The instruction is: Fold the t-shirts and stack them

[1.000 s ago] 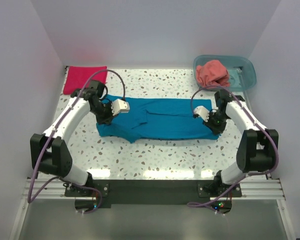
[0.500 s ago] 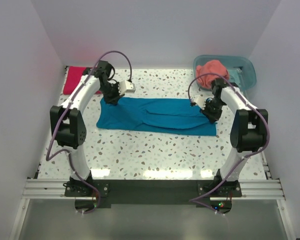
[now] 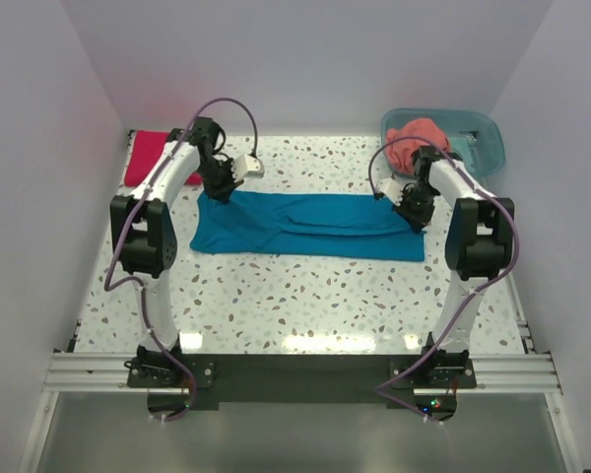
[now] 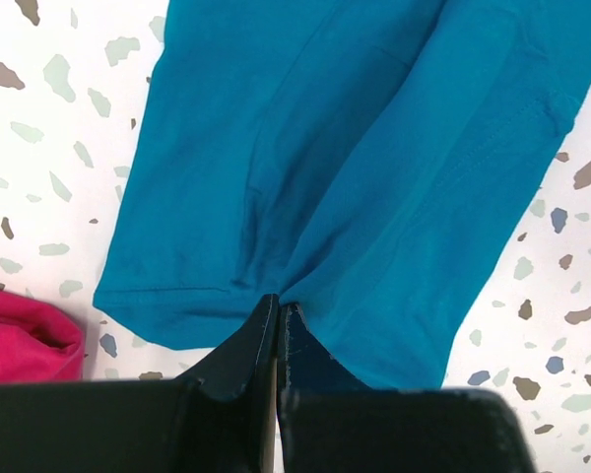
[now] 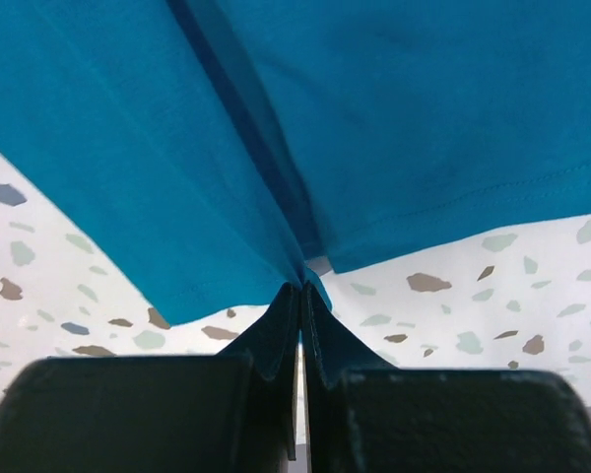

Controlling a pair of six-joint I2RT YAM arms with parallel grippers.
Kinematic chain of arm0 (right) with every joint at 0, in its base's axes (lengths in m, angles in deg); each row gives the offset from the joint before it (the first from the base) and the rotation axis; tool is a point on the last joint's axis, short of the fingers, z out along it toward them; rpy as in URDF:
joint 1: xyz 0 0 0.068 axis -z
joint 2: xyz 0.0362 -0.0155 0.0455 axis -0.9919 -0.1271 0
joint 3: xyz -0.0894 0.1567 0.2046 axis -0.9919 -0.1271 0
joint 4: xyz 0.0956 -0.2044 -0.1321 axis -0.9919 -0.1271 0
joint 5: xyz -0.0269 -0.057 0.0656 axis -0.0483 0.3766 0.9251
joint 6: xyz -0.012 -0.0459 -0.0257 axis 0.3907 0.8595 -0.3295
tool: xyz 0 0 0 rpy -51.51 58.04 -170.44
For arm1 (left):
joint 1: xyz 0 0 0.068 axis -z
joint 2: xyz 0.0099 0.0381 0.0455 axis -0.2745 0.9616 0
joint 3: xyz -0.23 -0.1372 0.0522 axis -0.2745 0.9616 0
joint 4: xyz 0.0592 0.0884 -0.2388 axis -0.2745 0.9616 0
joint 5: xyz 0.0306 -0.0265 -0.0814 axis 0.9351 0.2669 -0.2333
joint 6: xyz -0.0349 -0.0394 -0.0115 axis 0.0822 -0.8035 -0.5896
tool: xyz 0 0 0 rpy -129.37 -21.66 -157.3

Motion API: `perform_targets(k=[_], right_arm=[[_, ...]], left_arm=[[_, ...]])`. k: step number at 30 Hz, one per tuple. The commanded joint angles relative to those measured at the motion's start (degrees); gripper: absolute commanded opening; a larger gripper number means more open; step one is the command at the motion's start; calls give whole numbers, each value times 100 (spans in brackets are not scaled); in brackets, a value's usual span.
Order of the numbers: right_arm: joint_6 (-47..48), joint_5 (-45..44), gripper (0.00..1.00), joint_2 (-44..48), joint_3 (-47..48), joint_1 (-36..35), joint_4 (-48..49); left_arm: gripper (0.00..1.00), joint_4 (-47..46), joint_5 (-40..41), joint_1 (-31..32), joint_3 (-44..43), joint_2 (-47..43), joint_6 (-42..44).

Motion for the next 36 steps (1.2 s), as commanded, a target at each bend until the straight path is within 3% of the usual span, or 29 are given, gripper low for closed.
perform_targets(k=[1, 20, 22, 24, 25, 27, 31, 36], right_arm=[[61, -161, 0, -203, 369, 27, 28], [-18, -302, 0, -695, 862, 10, 19], [-131, -293, 13, -721, 932, 1, 28], [-368, -258, 38, -739, 1028, 1, -15], [-448, -240, 48, -722, 1151, 18, -94], [-841, -135, 62, -582, 1283, 114, -217], [-1704, 304, 65, -222, 1398, 448, -647], [-2968, 954, 64, -1, 915, 747, -903]], left_arm=[[0, -91, 14, -137, -354, 145, 149], [0, -257, 137, -190, -249, 391, 132], [2, -284, 224, -198, -222, 418, 71], [16, -319, 295, -242, -248, 418, -105], [32, -310, 252, -338, -292, 409, -193], [42, -275, 76, -488, -354, 295, -499], [48, -205, -328, -909, -21, -91, -1054], [53, -626, -741, -1288, 1147, -777, -1748]])
